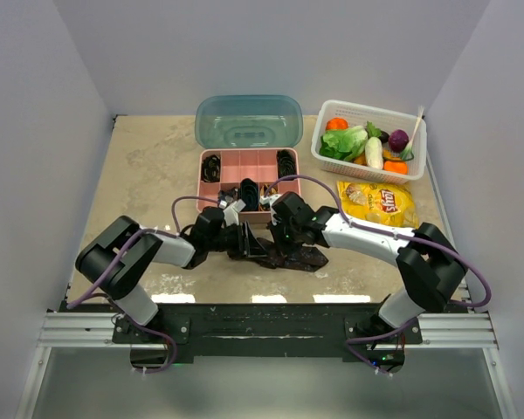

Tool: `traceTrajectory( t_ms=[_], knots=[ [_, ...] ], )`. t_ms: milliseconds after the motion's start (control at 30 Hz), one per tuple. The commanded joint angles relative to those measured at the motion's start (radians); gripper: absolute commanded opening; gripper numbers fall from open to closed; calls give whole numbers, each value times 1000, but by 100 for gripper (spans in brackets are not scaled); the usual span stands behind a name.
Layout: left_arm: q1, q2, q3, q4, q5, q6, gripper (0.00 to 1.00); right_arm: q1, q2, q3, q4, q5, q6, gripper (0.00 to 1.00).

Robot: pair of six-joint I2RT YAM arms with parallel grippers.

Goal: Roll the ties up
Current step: Roll the tie at the center of the board.

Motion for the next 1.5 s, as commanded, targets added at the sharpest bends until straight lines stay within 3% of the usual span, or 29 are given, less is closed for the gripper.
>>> traceTrajectory(
  t_ms=[0, 267, 467, 900, 1467],
  knots=[
    [2, -45, 37, -107, -5, 62, 33, 0, -50, 47, 13, 32, 6, 1],
    [4, -132, 172, -529, -176, 252, 33, 0, -54, 49, 6, 69, 3, 1],
    [4, -164, 252, -745, -295, 339, 34, 2, -41, 47, 11, 95, 6, 1],
    [12, -178, 266, -740, -272, 338, 34, 3, 178, 75, -1, 184, 1, 0],
    [82, -218, 273, -807, -238, 370, 37, 79, 147, 33, -63, 43, 18, 0]
  ],
)
